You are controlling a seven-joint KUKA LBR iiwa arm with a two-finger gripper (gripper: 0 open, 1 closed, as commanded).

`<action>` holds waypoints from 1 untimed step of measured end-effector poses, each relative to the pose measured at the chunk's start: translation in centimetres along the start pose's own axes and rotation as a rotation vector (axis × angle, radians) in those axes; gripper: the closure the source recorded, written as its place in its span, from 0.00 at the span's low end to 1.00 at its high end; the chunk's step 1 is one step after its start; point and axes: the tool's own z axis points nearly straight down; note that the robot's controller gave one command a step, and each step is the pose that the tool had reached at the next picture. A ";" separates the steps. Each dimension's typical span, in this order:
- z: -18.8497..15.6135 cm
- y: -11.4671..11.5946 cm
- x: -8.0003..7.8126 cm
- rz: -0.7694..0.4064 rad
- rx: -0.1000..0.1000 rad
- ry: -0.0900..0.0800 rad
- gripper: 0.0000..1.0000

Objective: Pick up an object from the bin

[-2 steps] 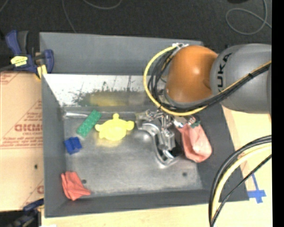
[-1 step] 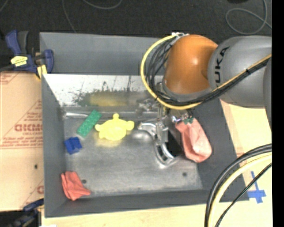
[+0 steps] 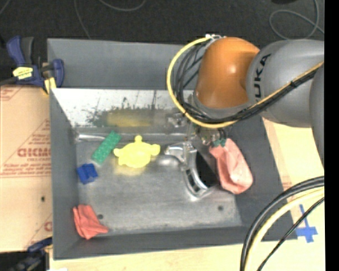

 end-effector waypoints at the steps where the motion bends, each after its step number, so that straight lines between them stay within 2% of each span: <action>1: 2.9 0.3 -0.4 -0.197 0.002 0.000 0.00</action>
Offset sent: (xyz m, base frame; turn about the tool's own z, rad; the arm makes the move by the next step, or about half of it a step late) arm -0.0075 0.0042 -0.0026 0.2505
